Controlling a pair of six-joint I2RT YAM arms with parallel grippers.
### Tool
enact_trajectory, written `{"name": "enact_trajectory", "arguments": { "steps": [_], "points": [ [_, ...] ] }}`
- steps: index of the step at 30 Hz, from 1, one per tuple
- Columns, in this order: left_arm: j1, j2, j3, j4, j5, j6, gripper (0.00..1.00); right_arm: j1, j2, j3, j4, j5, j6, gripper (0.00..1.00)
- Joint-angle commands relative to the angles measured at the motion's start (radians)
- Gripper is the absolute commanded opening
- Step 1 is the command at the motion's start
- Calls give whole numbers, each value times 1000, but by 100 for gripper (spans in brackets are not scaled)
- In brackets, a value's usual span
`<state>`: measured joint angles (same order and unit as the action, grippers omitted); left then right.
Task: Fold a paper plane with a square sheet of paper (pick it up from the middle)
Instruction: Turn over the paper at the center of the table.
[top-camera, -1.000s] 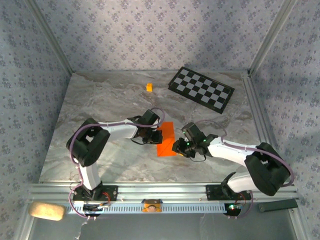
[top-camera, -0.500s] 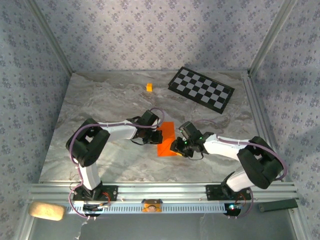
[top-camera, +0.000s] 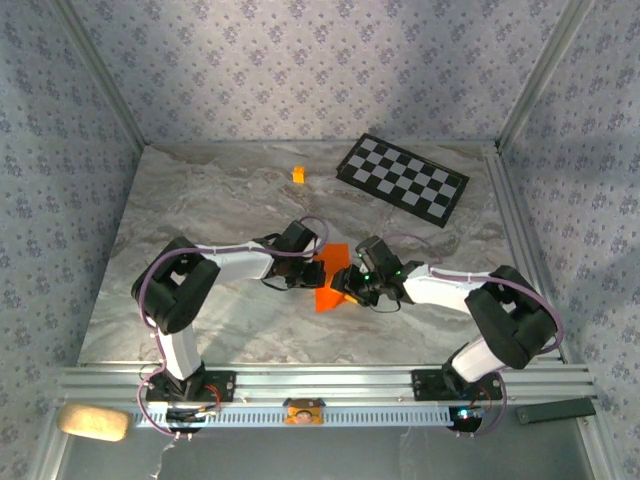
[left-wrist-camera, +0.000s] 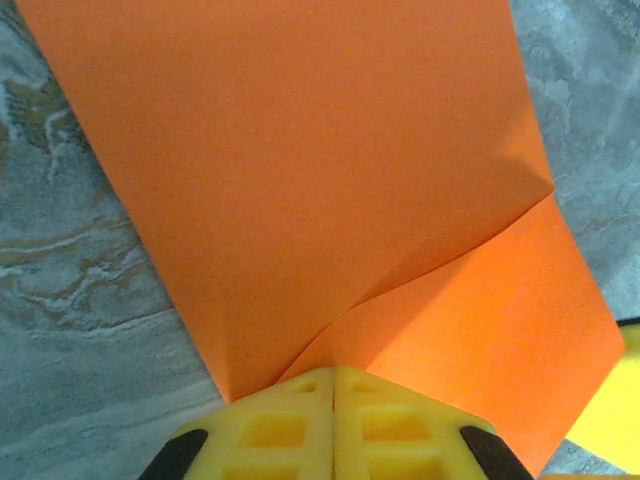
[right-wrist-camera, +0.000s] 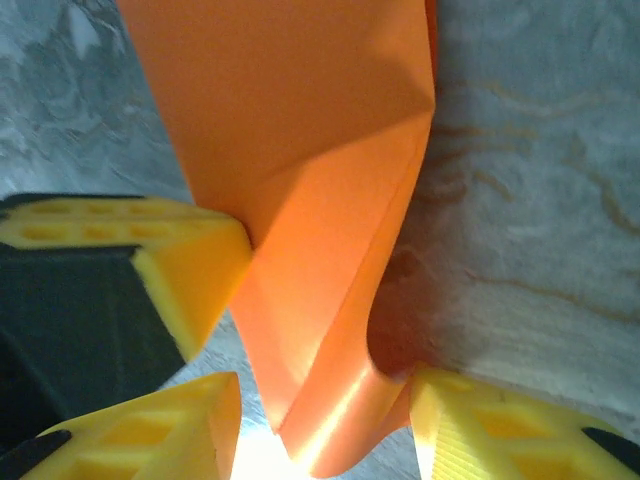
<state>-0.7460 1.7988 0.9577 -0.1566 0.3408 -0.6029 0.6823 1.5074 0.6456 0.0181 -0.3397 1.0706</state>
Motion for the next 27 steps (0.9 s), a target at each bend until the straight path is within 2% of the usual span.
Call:
{"name": "enact_trajectory", "arguments": {
  "steps": [1,9,27],
  "points": [
    [-1,10,-32,-37,-17,-5,7,-22,25,15,54,-25,-33,50],
    [-1,15,-28,-37,-16,-4,7,-64,83,31,119,-53,-50,50],
    [0,4,-32,-33,-17,-16,6,-137,151,13,221,-93,-68,38]
  ]
}}
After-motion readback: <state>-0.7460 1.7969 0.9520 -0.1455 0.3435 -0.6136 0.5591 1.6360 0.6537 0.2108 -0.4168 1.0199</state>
